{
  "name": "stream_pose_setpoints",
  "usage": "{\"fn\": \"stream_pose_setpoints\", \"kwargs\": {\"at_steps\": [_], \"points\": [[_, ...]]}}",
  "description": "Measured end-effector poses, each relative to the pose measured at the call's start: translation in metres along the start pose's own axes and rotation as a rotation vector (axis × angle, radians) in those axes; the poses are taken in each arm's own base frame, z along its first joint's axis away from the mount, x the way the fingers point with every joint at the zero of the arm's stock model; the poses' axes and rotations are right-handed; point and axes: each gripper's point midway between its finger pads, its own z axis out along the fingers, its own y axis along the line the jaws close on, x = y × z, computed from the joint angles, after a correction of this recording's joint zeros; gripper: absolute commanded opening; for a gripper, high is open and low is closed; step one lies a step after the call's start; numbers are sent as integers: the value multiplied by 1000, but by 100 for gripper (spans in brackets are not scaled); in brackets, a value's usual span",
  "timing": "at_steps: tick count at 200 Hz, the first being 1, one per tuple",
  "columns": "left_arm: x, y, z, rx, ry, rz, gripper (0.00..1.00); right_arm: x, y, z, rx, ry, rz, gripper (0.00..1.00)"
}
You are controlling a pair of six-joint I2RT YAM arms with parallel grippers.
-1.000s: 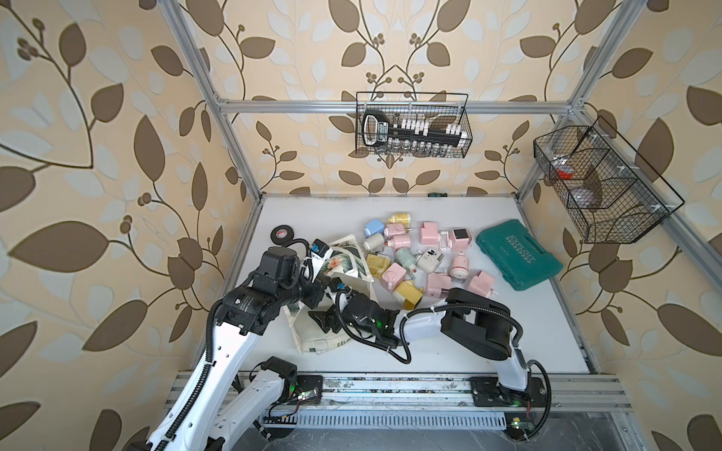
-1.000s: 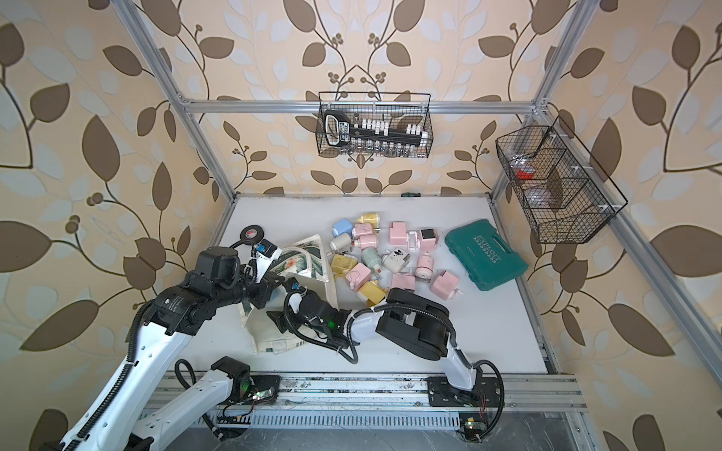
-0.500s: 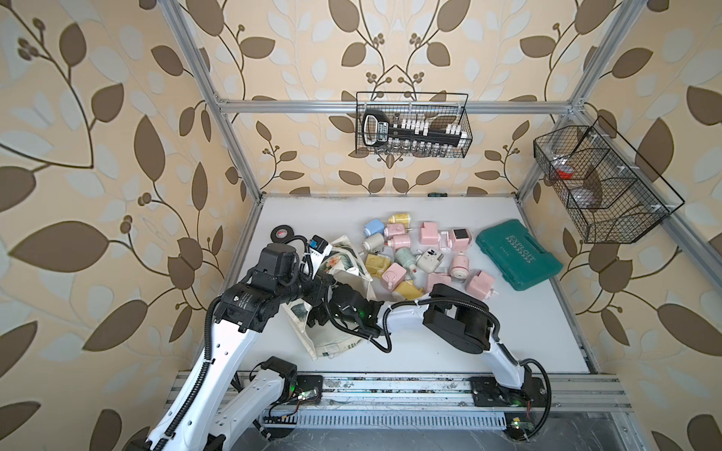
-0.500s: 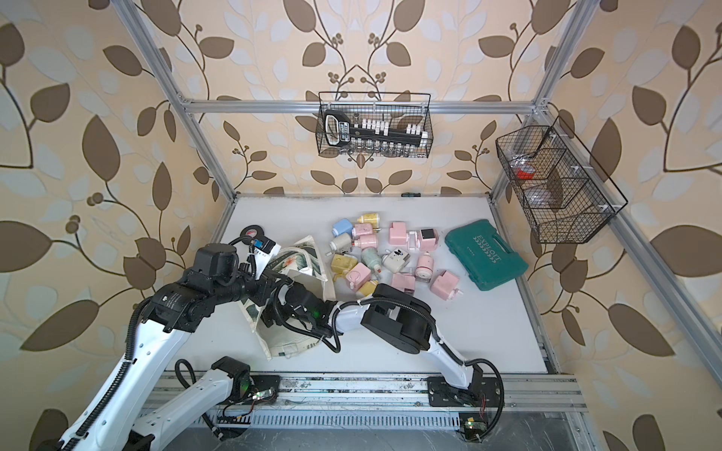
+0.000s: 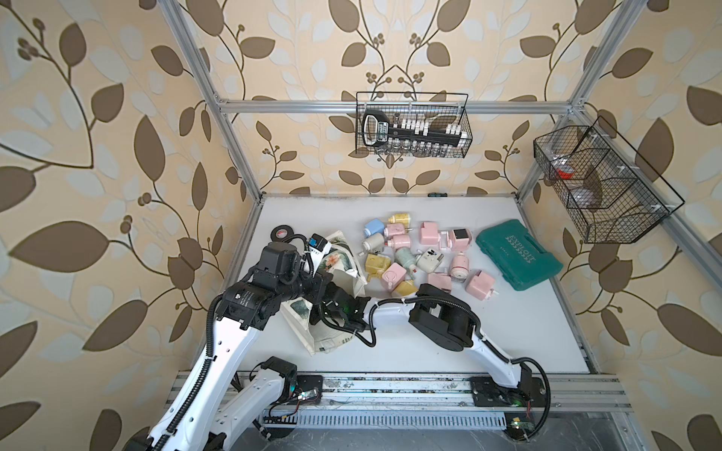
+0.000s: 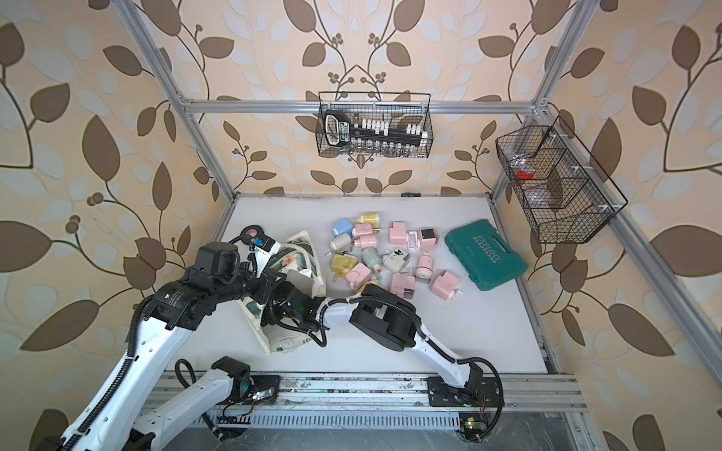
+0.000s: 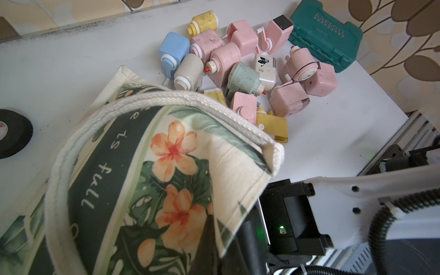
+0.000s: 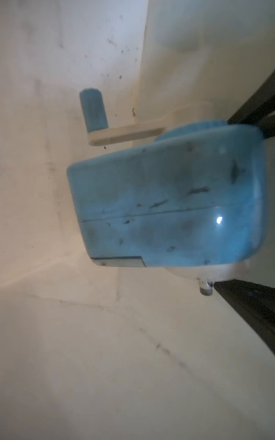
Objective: Take out the pencil sharpeners from the tote bags
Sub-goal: Pick up the pencil sharpener from the canvas bag.
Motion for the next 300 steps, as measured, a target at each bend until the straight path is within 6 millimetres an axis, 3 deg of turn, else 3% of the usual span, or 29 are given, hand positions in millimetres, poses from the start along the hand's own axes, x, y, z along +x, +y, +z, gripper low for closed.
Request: {"fn": "stream_pose_setpoints", "kwargs": {"at_steps": [66,102,148,226,300], "points": [[-4,-6,-2,34,0,-37,0,-7,2,-4,-14,-54,-49,90],[-7,-11,-3,55,-7,-48,0,-13,4,-4,-15,-82,-84,73],[-5,-10,-3,51,3,-63,0,-5,-1,-9,-5,-74,-96,58],[0,-4,-2,18,21,-91,0,9,5,-47,-40,-61,-99,54],[-6,18,-3,-111,17,-162,0,17,19,-91,-30,-65,-114,50]]}}
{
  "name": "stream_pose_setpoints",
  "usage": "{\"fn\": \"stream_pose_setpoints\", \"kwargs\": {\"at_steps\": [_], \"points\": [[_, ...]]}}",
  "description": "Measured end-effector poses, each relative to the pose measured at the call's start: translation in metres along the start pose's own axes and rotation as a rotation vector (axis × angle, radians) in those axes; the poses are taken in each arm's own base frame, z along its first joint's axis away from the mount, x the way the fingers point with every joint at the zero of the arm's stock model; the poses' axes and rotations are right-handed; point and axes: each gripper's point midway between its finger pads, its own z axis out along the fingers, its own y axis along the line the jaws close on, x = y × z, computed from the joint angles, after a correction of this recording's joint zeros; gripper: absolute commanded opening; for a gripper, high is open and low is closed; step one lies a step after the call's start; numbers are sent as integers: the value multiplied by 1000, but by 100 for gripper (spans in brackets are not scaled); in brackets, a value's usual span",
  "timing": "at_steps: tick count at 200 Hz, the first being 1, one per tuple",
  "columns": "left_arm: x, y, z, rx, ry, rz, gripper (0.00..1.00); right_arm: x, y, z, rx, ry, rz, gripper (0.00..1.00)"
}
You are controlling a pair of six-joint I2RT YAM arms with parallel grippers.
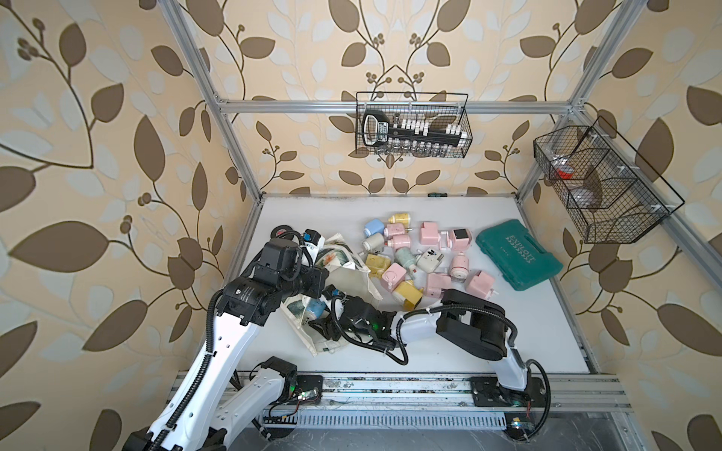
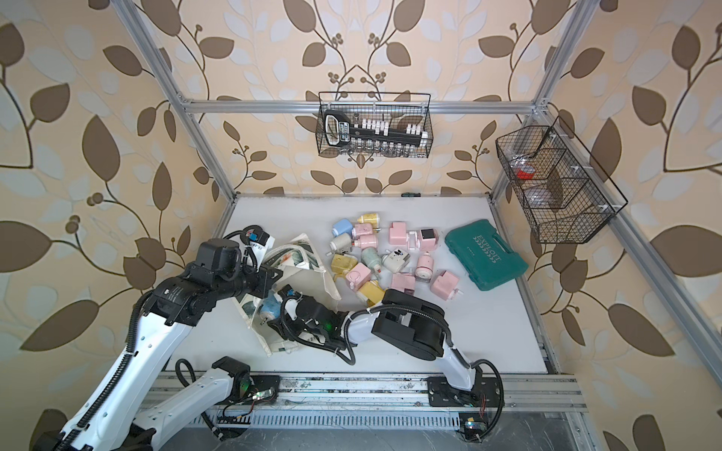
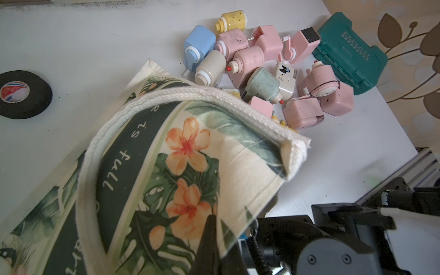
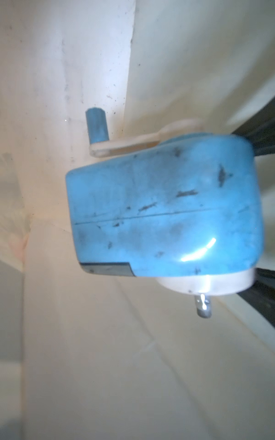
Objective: Take out the pencil sharpeners from the tote bags
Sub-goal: Pick up the pencil sharpener from the canvas bag, then place the pencil sharpener at the center of the board.
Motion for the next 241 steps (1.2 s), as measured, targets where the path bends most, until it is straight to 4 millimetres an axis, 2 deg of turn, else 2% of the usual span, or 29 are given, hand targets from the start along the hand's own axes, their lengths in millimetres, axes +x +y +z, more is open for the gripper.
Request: {"fn": "stream_pose_setpoints", "kwargs": {"at_steps": [43,98,119,140,188,222,241], "points": [[-1,9,6,-48,20,-58,0,-13,9,-36,3,-20,-22,50],[-11,23,11,-130,40,-87,0,-63,25,-90,0,-73,-71,50],[-17,27,13,-156,40,-95,0,-76,30,-108,-2,-70,-95,50],[-18,34,17,-176,49,-112,0,-76,29,-126,5,-46,-116,50],[-25,62,15,-278,41,-157,0,-53,16,-166,42,34,-148,50],[-38,84,0,-401,9,-173,0,-61,11,-186,66,26,-159,50],[-41,97,-12,-471,-10,-187,0,-65,-4,-196,96,17,-141,49]]}}
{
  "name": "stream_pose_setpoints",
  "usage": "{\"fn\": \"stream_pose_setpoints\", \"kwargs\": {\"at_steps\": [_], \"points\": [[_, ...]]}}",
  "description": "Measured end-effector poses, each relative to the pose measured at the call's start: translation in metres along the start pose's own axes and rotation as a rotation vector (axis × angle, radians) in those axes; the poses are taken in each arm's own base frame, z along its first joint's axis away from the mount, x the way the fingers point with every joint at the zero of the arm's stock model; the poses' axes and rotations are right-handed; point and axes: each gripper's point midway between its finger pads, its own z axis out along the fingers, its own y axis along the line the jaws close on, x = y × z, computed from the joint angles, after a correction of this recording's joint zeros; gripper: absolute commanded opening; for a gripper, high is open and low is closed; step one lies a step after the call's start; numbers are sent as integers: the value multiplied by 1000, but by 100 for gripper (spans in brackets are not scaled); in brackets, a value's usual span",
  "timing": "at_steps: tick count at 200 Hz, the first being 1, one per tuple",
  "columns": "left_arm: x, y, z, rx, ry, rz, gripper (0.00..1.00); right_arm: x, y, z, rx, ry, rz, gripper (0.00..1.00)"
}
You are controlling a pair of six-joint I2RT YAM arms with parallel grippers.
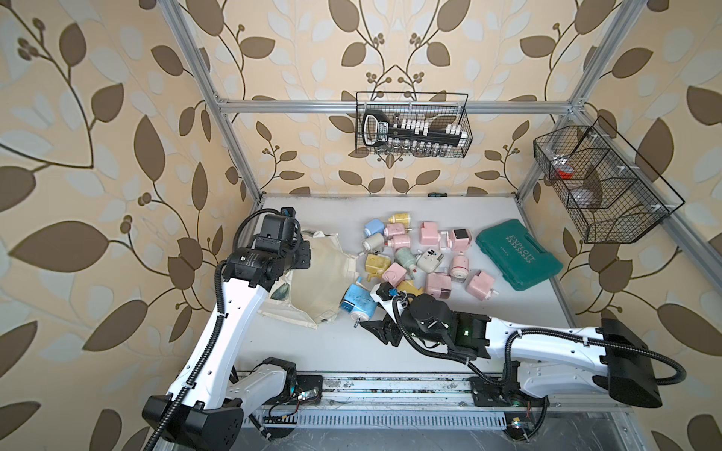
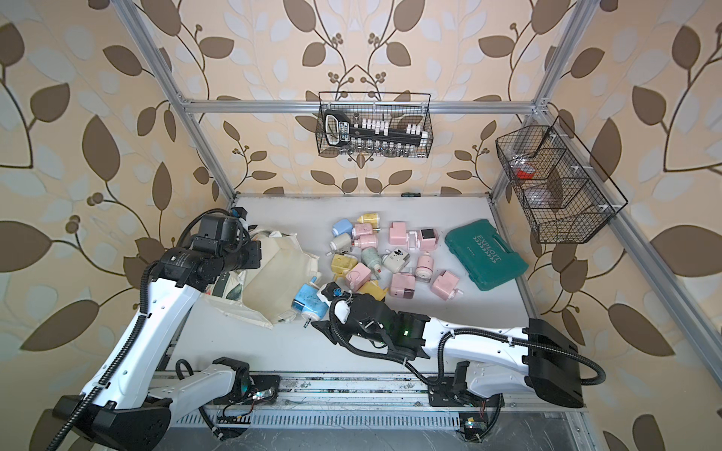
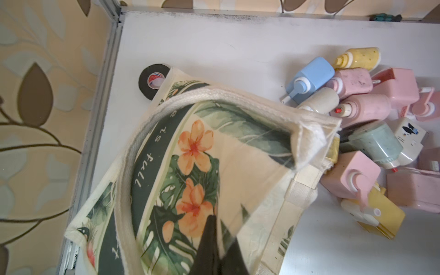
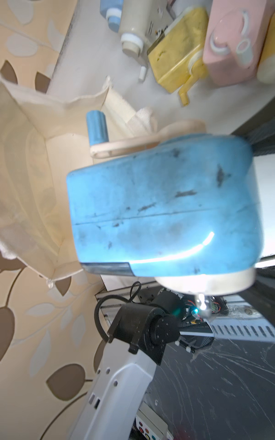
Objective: Take out the pencil sharpeners from the tote bags
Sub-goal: Place the pencil sharpener at the center of the board.
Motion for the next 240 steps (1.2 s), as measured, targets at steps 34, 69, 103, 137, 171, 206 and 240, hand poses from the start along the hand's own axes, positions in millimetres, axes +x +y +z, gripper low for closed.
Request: {"fn": "stream_pose_setpoints", "kwargs": {"at_steps": [34,69,103,137,171,206,240], "points": [[-6,26,-11,-105,-38,-35,0,16,-42,-3,97,42,48,49],[-10,47,-23,-215,-82,-48,0,45,-72,14,158,134,110,49],[-13,56,-25,-268,-100,-51,0,101,-91,42,211,306,145,49],[-12,54,-14,-266,-83,-51,0,121,-94,60,214,371,166,50],[-3,52,5,-262,-62,-60,0,115,-97,86,225,373,176,52],[0,46,23,-241,-41,-70,0,116,-102,112,255,389,170,57],[11,38,39,-191,-10,-83,0,112,-104,124,269,386,161,67]]}}
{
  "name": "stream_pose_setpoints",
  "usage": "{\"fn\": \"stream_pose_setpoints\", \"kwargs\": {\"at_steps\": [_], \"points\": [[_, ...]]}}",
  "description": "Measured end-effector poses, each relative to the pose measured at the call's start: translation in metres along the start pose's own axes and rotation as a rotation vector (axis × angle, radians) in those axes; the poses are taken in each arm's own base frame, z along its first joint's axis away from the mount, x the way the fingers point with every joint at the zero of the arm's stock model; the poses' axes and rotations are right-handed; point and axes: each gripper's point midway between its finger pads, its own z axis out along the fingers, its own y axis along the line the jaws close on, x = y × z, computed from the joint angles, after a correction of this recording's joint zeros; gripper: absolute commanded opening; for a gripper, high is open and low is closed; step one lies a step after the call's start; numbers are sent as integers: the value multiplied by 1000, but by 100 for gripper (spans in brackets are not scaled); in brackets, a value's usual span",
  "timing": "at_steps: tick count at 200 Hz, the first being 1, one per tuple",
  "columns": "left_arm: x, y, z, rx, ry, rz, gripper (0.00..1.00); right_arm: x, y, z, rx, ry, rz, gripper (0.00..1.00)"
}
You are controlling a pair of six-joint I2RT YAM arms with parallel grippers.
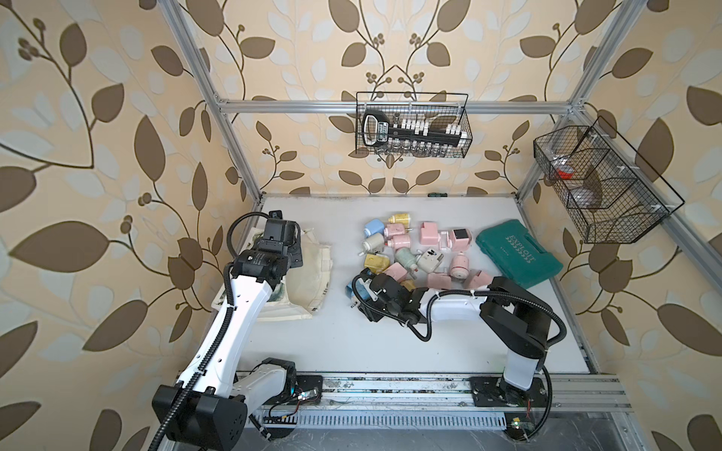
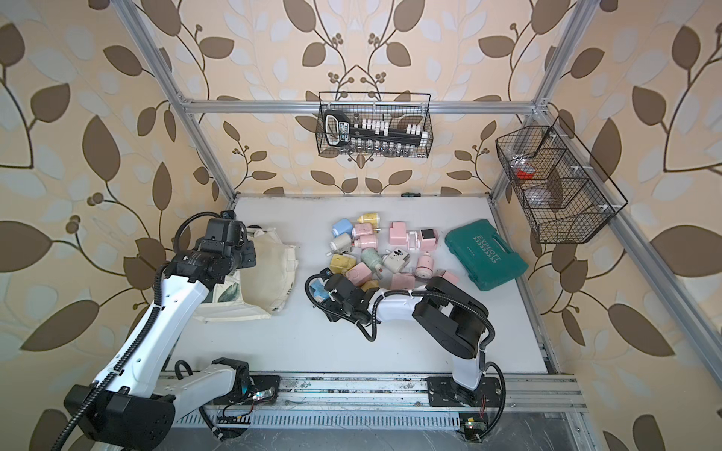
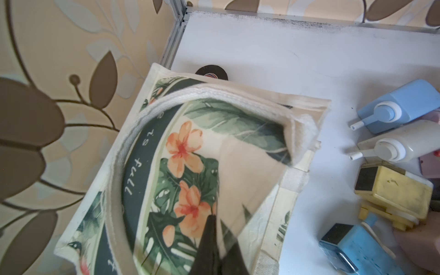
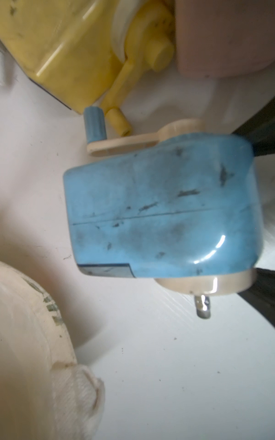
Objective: Take out the pencil sharpeners from the tote bags
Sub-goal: Place the pencil sharpener at the center of the board.
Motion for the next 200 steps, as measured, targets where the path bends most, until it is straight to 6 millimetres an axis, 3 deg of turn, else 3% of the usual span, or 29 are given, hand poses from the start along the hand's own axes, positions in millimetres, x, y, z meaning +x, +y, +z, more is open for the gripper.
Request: {"fn": "stream_pose_setpoints", "kwargs": {"at_steps": [83,115,173,200], "points": [[12,-21,8,116,37,-8,0,10,6,2,32,23,-48,90],[15,-25,9,139,46,-8,0,5,12,-8,24,6,-64,96],[20,-35,11,191,65,-8,0,-43,20,-89,-46,-215,-74,100],[25,-42,11,233,85,-9,0,-52,15,-121,-46,-299,-82,100]]}}
